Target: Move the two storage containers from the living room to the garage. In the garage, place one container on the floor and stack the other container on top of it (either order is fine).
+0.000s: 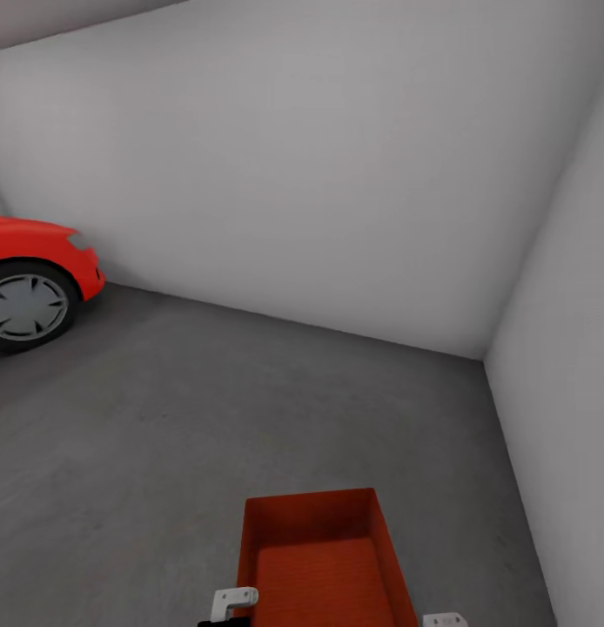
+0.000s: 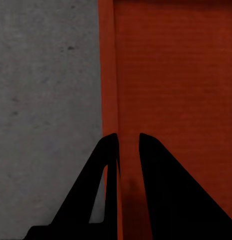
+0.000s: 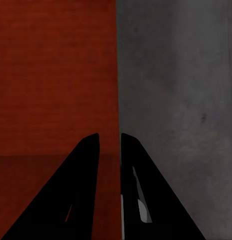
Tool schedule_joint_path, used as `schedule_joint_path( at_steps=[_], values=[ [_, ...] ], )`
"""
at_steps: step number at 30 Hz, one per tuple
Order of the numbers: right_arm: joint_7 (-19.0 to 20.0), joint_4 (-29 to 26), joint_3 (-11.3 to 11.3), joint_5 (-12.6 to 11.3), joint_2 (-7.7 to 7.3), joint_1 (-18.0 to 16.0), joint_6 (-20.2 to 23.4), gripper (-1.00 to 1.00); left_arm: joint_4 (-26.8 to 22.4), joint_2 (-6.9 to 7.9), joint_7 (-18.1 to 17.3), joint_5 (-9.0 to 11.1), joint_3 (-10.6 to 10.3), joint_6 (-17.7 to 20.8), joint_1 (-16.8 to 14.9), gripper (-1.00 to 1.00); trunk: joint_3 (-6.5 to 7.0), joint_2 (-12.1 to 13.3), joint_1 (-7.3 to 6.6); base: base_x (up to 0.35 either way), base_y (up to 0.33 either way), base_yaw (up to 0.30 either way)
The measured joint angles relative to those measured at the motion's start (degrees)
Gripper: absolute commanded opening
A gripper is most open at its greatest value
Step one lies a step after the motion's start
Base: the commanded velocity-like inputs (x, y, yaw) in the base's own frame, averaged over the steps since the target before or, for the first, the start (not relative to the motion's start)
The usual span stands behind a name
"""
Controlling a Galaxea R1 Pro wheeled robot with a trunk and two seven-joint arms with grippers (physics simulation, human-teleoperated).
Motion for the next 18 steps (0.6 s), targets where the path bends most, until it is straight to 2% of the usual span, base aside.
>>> schedule_joint_path(
  at_steps=[5,15,18],
  values=[
    [0.0,0.0,0.0,0.0,0.01,0.0,0.0,-1.0,0.0,0.01,0.0,0.0,0.0,0.0,0.0,-1.0,0.0,0.0,0.0,0.302,0.1,-0.089],
    [0.0,0.0,0.0,0.0,0.01,0.0,0.0,-1.0,0.0,0.02,0.0,0.0,0.0,0.0,0.0,-1.0,0.0,0.0,0.0,0.313,0.074,-0.019],
    [0.0,0.0,0.0,0.0,0.02,0.0,0.0,-1.0,0.0,0.02,0.0,0.0,0.0,0.0,0.0,-1.0,0.0,0.0,0.0,0.319,0.023,-0.134]
  ],
)
